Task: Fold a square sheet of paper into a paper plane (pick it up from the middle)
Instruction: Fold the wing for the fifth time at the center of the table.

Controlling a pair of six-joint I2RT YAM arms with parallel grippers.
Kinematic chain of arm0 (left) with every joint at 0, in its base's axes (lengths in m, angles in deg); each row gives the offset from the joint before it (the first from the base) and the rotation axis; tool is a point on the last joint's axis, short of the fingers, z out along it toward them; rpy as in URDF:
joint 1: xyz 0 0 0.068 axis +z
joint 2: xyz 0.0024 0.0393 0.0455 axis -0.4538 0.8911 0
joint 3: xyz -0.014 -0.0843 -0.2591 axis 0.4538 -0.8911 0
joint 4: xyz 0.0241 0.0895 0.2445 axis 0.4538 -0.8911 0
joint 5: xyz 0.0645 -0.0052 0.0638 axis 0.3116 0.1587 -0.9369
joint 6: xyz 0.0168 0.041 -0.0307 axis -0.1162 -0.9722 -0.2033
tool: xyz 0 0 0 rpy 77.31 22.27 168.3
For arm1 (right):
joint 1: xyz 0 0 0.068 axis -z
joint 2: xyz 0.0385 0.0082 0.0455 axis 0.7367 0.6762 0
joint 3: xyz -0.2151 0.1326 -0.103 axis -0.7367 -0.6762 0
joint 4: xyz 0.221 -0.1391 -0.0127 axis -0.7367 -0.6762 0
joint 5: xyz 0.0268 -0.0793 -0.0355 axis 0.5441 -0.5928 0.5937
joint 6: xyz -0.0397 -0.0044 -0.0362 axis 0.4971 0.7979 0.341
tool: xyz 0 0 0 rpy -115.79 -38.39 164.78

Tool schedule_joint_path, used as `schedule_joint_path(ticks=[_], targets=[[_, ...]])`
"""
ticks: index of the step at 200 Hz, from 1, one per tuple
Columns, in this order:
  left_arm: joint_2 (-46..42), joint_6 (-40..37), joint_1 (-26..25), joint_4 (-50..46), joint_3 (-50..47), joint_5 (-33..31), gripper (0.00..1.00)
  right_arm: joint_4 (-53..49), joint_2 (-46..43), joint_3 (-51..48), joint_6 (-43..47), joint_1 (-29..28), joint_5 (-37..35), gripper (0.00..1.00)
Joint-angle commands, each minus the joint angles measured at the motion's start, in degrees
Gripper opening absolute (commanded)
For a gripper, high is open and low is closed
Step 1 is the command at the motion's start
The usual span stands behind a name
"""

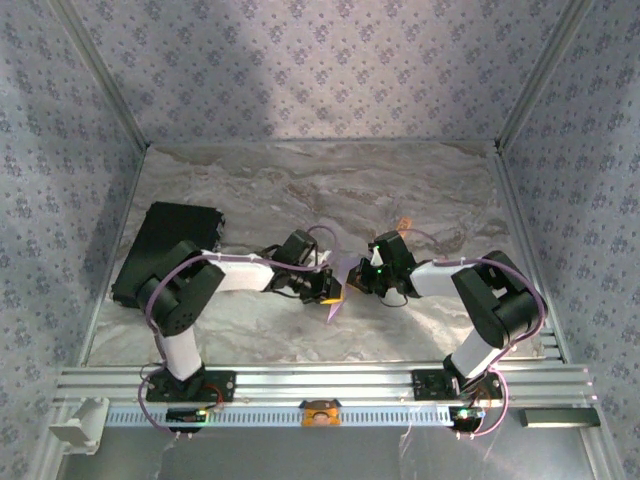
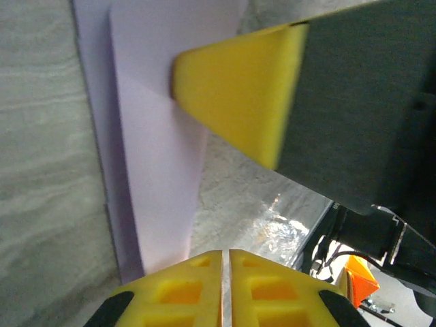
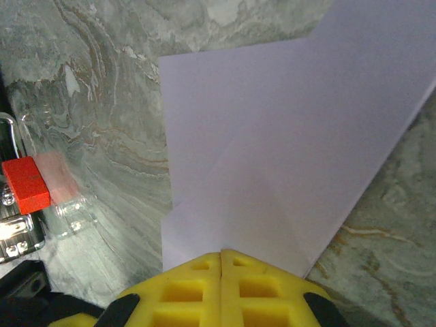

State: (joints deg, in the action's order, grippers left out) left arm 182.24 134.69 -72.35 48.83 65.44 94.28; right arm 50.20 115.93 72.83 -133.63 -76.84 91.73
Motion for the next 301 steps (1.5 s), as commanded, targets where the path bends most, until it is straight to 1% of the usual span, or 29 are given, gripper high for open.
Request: schedule_joint_path(ticks=[1,31,46,71,92,110,156,172,193,241,301], targets=[[1.66,1.17,0.0,4.52,1.72,1.8,0.1,-6.77,1.7,-1.19,1.08,0.65,-4.84,0.02],[2.39,1.42,-0.08,4.4,-1.38,1.14,0.09,-6.71,1.83,-1.31,1.05,0.56,-4.79,0.02],[2.99,2.29,-0.28,5.84,-3.42,2.03,0.1,-6.5,1.83,-1.53,1.0,0.58,-4.88,0.02],[3.69,1.87,-1.41,5.33,-5.0,2.41,0.09,-6.29,2.07,-1.58,0.93,0.56,-4.84,0.02],[3.83,0.28,-2.77,2.14,-4.62,2.47,0.09,-6.36,2.09,-1.66,0.96,0.56,-4.91,0.02],[3.43,-1.27,-3.81,-1.52,-4.3,1.22,0.08,-6.39,2.08,-1.73,0.84,0.56,-5.01,0.02],[-0.29,-4.16,-5.24,-7.33,-4.26,-1.32,0.07,-6.68,2.3,-1.66,0.93,0.57,-5.26,0.02],[-0.89,-6.06,-5.85,-11.81,-3.26,-3.01,0.07,-6.84,2.21,-1.63,0.92,0.56,-5.27,0.02],[-1.12,-6.27,-6.14,-13.03,-3.95,-3.64,0.06,-7.07,2.1,-1.57,1.01,0.56,-5.36,0.02],[-2.23,-8.82,-7.88,-19.5,-4.17,-7.44,0.04,-7.14,2.07,-1.49,1.01,0.66,-5.48,0.02],[-6.43,-9.07,-9.04,-19.0,-6.5,-6.8,0.04,-7.15,2.17,-1.4,1.18,0.65,-5.36,0.02]])
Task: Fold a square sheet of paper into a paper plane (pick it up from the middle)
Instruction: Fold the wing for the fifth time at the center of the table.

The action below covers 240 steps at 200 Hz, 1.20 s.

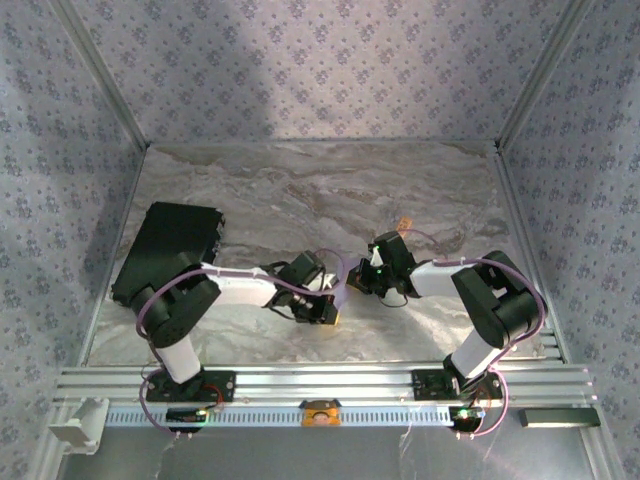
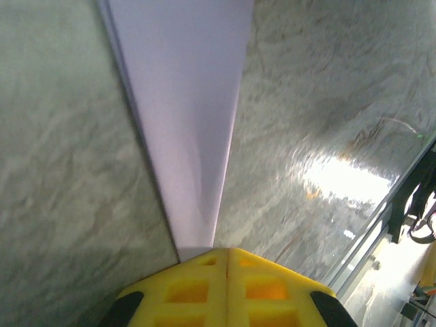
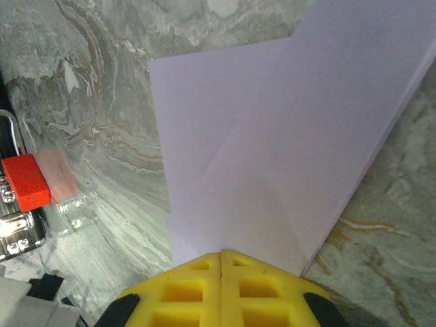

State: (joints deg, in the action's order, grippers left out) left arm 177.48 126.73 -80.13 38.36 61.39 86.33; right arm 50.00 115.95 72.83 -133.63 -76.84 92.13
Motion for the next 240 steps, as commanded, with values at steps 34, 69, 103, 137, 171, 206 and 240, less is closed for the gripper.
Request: schedule_joint_path(ticks=[34,69,103,137,171,206,240], targets=[[-5.08,-1.39,-1.17,-8.15,-2.32,1.36,0.03,-7.01,2.0,-1.49,1.22,0.65,-5.56,0.02],[-11.69,-0.04,0.82,-2.5,-2.7,2.21,0.02,-6.72,1.58,-1.5,1.18,0.65,-5.4,0.02],[-11.03,2.8,6.3,3.32,-1.5,2.76,0.05,-6.07,1.82,-1.5,1.04,0.65,-4.9,0.02],[-3.24,3.15,7.35,4.46,5.19,3.54,0.03,-6.23,1.45,-1.49,0.92,0.56,-4.88,0.02],[2.28,5.29,6.96,8.31,7.74,4.85,0.03,-5.88,1.57,-1.52,0.77,0.58,-4.49,0.02],[5.59,5.17,6.05,7.45,9.49,4.21,0.03,-5.61,1.93,-1.4,0.56,0.47,-4.37,0.02],[8.0,3.09,4.4,4.34,11.72,2.24,0.01,-5.53,2.1,-1.39,0.56,0.47,-4.33,0.02]])
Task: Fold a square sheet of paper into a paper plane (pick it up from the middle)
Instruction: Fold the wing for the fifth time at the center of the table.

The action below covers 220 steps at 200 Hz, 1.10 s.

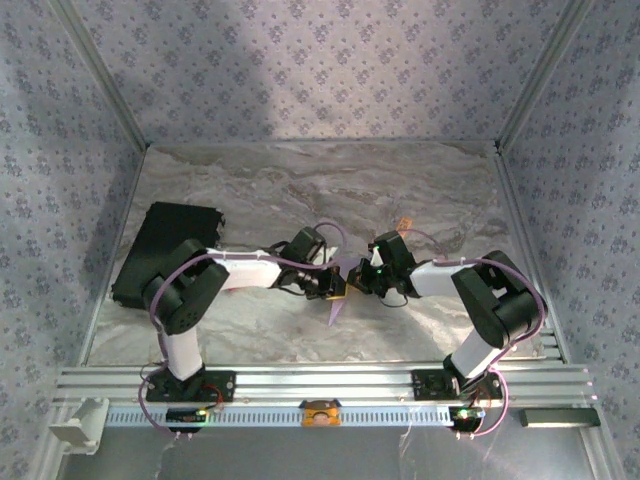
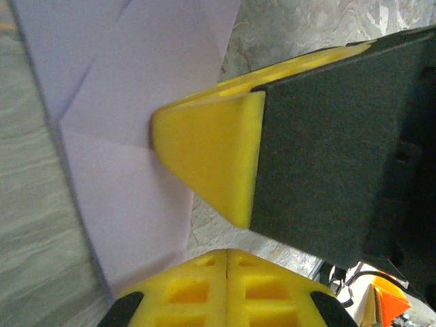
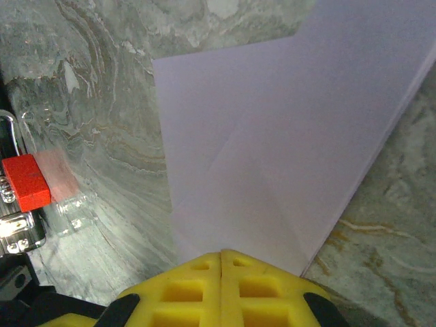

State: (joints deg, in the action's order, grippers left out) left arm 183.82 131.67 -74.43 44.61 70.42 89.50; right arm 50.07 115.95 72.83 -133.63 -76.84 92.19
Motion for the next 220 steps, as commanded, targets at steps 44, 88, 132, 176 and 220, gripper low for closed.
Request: schedule_joint_path(ticks=[44,88,132,176,220], targets=[[3.55,-1.97,-2.07,-3.63,3.12,-4.8,0.0,-4.98,2.11,-1.87,0.46,0.48,-4.32,0.02],[2.97,-3.25,-4.3,-7.49,1.87,-6.69,0.0,-4.67,2.1,-2.43,0.46,0.65,-4.5,0.02],[-0.07,-3.04,-5.51,-10.72,0.09,-7.71,0.0,-4.53,2.1,-2.58,0.52,0.91,-4.28,0.02],[-5.33,-4.25,-5.48,-11.32,-1.97,-3.88,0.0,-4.53,1.83,-2.71,0.72,1.32,-4.07,0.02],[-11.43,-4.58,-3.02,-8.82,-1.92,-3.21,0.02,-3.23,1.66,-2.96,0.72,1.41,-3.42,0.03]])
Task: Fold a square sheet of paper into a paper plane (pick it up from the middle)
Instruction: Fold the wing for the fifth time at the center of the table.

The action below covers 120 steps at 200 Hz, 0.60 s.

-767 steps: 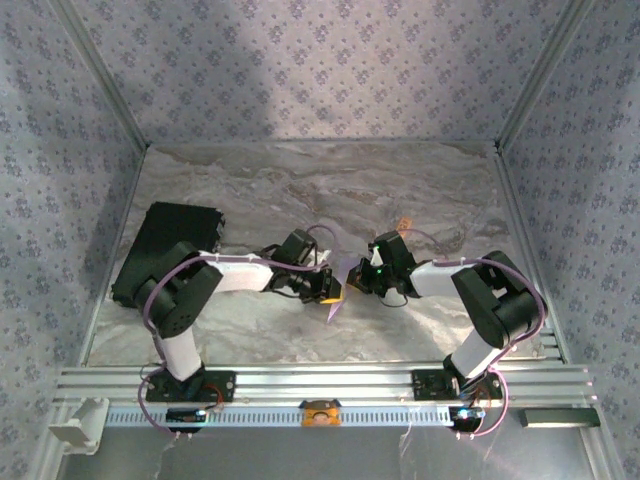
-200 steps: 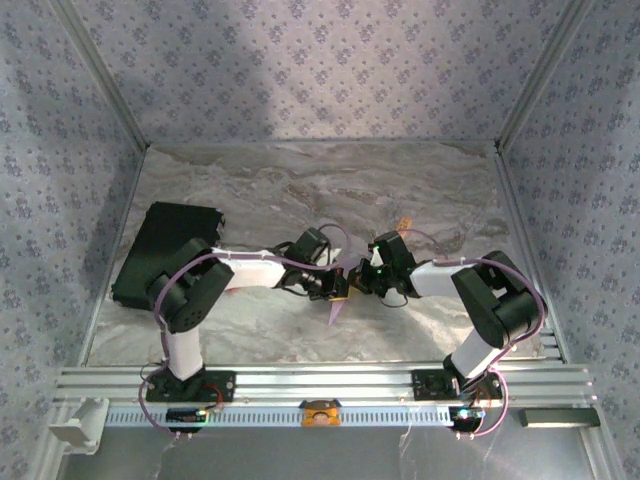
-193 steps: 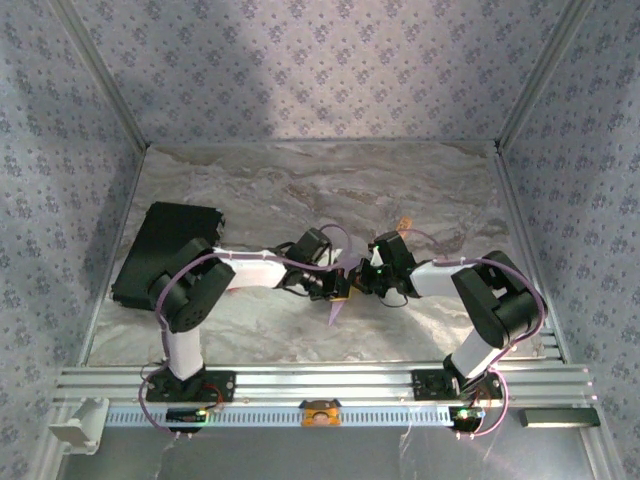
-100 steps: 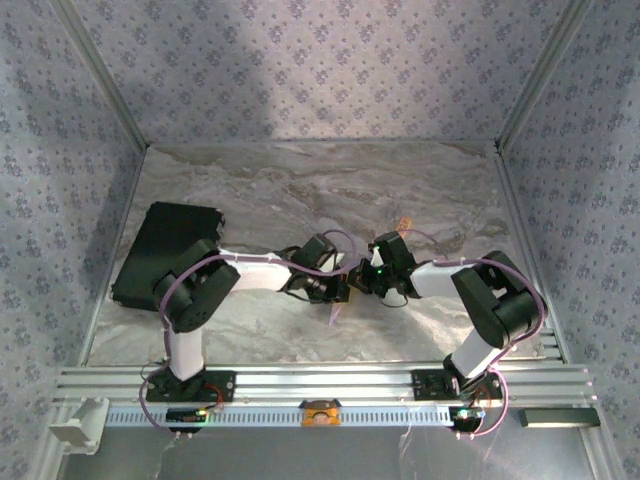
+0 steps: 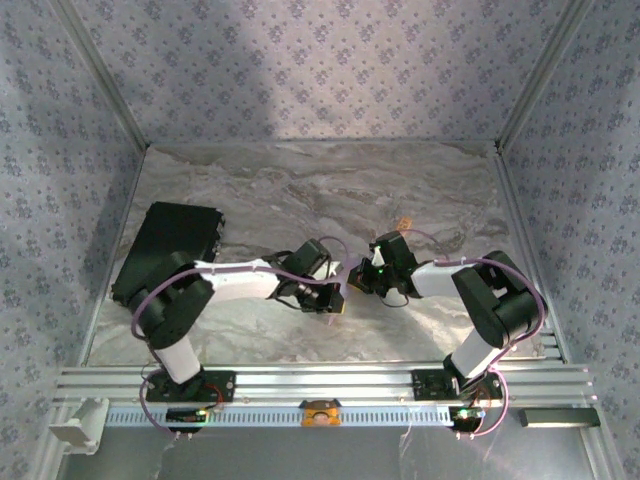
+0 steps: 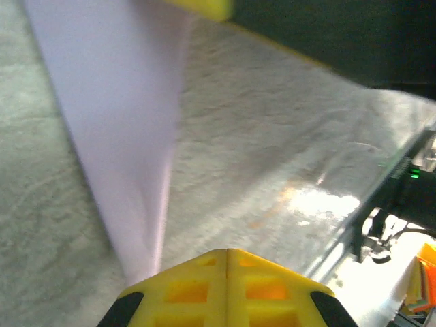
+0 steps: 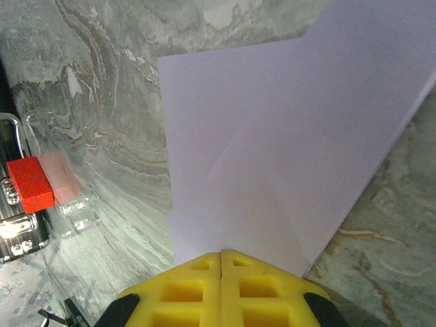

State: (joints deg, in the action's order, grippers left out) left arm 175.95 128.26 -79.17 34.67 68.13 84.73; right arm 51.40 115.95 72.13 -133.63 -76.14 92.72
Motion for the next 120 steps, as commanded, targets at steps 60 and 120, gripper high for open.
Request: schedule_joint_path(ticks=[60,120], targets=[[5.58,-0.8,4.82,2.96,5.96,3.22,0.01,-3.79,1.81,-1.99,0.77,0.58,-2.85,0.03],[10.34,0.8,4.69,5.09,1.72,1.54,0.0,-2.61,0.41,-1.56,1.44,0.56,-1.83,0.04]])
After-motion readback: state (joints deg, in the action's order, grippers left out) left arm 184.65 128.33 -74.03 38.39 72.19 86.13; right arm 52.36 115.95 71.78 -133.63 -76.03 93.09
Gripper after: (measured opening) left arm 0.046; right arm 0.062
